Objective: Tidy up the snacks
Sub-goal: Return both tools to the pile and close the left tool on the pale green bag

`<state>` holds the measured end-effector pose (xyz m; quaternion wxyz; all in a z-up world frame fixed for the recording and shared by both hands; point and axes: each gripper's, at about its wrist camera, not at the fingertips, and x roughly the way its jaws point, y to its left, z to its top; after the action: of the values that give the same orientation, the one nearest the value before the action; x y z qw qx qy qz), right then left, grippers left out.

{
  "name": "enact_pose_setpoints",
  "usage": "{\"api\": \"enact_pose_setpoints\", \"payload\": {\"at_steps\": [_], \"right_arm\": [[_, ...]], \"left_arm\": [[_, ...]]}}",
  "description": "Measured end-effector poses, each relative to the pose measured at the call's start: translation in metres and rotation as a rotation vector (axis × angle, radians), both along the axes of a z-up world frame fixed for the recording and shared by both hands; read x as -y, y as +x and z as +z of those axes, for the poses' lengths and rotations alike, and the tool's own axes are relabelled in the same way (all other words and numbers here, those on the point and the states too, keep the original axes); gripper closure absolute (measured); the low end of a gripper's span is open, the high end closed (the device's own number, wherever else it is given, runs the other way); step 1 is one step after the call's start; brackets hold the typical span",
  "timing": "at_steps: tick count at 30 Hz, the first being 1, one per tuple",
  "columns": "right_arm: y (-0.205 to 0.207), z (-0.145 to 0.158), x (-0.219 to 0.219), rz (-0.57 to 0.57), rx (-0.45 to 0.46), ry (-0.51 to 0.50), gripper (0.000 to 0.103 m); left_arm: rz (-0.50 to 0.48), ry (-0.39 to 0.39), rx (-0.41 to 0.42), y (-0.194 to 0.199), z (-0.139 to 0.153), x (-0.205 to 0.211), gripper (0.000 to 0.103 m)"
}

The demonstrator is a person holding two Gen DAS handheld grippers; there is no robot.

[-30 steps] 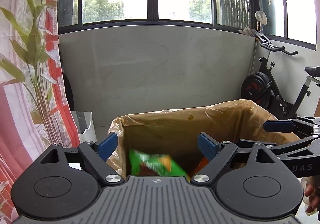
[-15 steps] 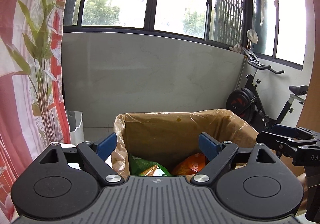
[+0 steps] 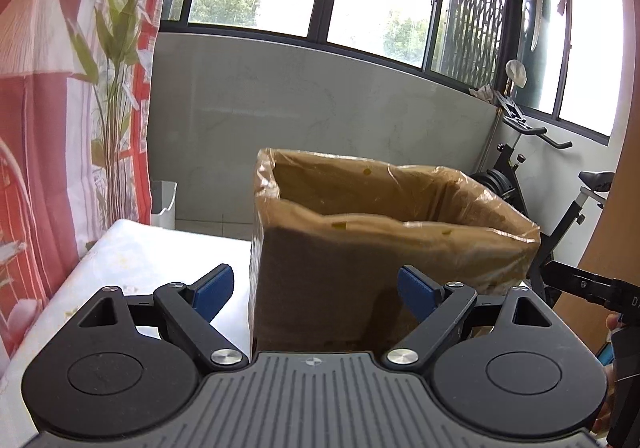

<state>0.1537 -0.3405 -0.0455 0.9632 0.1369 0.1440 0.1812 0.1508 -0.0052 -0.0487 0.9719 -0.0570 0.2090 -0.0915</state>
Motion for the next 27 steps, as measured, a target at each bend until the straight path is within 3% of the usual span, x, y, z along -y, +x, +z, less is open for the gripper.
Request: {"api": "enact_pose_setpoints", "payload": {"at_steps": [7,11,21,27], "right_arm": [[-0.032,-0.041,-0.006,-0.047,-0.068,-0.027,0.0],[-0.026,-0.039,-0.011,-0.031,-0.084,-0.032,0.0],[-0.006,-0.035,-0.055,0.051,-0.08,-0.156,0.004],[-0.007,-0.057,-0.049,0.045,-0.183,-0.159,0.005]], "left_arm": [[0.007,0.01,-0.076,0.0,-0.025,0.001,0.013],[0.001,0.005,-0.064,0.001,-0.024,0.005,0.013],[-0.007,-0.01,-0.1,-0.001,-0.034,0.009,0.014],[-0.015,-0.018,-0.129,0.001,-0.042,0.01,0.014]]}}
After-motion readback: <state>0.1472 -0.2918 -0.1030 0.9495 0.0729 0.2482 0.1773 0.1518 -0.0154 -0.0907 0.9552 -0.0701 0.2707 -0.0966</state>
